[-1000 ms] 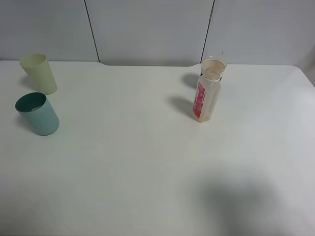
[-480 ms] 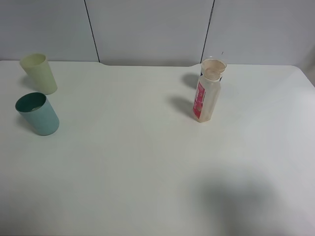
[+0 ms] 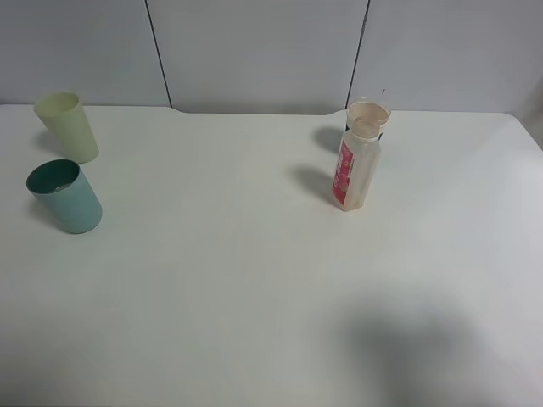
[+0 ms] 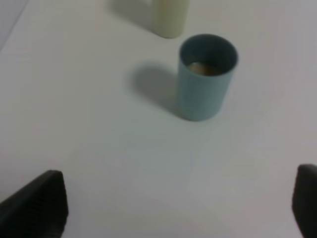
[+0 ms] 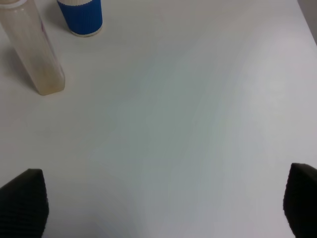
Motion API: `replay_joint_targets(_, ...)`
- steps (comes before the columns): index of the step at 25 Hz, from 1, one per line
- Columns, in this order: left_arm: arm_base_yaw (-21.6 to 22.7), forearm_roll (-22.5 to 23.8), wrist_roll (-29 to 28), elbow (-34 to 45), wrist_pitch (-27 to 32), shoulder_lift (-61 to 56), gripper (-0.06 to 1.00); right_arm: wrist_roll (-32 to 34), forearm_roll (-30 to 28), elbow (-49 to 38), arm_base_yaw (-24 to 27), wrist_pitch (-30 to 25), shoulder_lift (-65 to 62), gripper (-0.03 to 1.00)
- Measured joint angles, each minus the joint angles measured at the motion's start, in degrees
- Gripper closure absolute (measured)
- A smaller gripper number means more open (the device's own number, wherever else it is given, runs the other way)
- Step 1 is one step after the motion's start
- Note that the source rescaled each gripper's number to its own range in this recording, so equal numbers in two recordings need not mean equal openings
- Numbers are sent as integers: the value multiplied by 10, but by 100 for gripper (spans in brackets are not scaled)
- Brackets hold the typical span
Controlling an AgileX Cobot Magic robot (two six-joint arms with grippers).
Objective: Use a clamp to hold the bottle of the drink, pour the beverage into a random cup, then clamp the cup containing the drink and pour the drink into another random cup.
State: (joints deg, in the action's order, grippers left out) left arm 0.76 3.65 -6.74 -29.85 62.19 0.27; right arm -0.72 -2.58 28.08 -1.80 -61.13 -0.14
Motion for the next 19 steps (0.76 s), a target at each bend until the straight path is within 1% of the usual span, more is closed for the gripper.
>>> replay_joint_targets(1, 11, -2, 0, 2, -4, -5, 18, 0, 0, 0, 0, 0, 0, 7)
replay_joint_targets(2, 33, -8, 6, 2, -9, -5, 18, 0, 0, 0, 0, 0, 0, 7)
replay_joint_targets(4, 55, -23, 27, 3, -10, -6, 18, 0, 0, 0, 0, 0, 0, 7)
replay_joint_targets(5, 55, -23, 27, 3, -10, -6, 18, 0, 0, 0, 0, 0, 0, 7)
replay_joint_targets(8, 76, -40, 50, 6, -14, -6, 18, 0, 0, 0, 0, 0, 0, 7)
replay_joint_targets(12, 84, -43, 51, 7, -14, -6, 18, 0, 0, 0, 0, 0, 0, 7)
replay_joint_targets(19, 84, -43, 54, 7, -14, -6, 18, 0, 0, 0, 0, 0, 0, 7)
